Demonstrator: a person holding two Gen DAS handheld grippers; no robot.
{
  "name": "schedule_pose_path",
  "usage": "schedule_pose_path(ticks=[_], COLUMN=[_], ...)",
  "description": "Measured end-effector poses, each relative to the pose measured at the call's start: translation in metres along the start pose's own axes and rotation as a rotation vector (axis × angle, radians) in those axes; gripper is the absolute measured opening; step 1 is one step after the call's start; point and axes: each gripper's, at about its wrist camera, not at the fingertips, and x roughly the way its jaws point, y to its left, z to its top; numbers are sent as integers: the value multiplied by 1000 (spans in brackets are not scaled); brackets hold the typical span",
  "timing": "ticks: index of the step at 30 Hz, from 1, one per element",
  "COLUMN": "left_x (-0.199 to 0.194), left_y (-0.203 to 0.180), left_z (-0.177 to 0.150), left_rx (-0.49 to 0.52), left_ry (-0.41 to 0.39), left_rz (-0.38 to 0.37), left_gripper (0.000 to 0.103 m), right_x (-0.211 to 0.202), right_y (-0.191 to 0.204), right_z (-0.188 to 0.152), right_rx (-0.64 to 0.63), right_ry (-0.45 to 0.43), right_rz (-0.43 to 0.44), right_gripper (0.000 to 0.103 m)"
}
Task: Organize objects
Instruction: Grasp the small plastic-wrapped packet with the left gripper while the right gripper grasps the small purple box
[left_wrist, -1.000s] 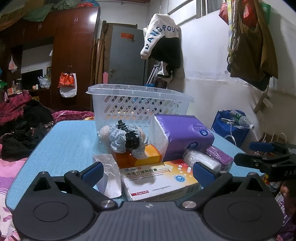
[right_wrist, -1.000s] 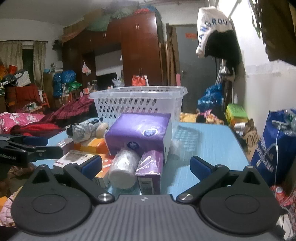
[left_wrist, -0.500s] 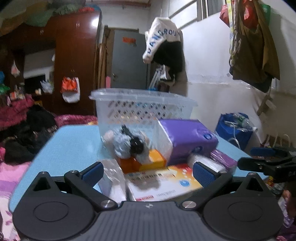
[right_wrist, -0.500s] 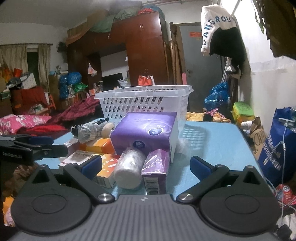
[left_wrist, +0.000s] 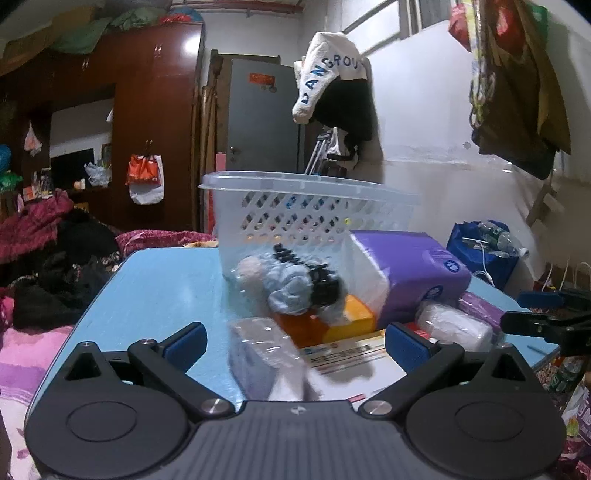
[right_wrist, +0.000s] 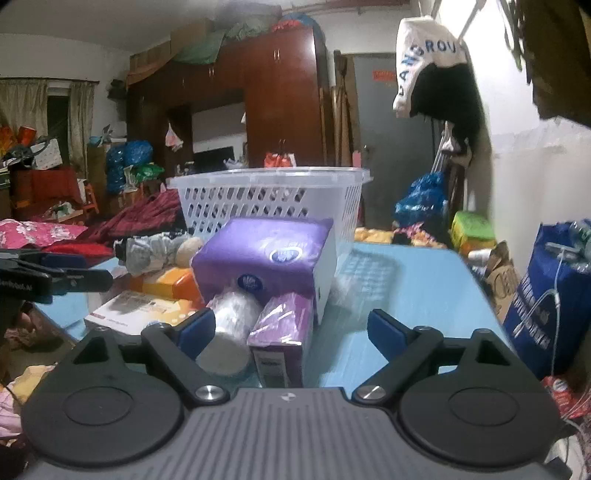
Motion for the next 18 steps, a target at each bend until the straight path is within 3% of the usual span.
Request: schedule_pose_path(ticks=[5, 13, 18], left_x=[8, 13, 15], left_y=[9, 13, 15], left_z=[-5, -10, -10], left_rx=[-36, -46, -41], left_ry=[27, 23, 21], left_rz=[-11, -11, 8], left_gripper=[103, 94, 85], right_x=[2, 4, 4], right_y=[0, -1, -4], right_z=[-3, -6, -6], right_rx=[-10, 4, 15], right_ry=[5, 4, 6], right_rz=[-28, 0, 2], right_gripper=[80, 75, 58])
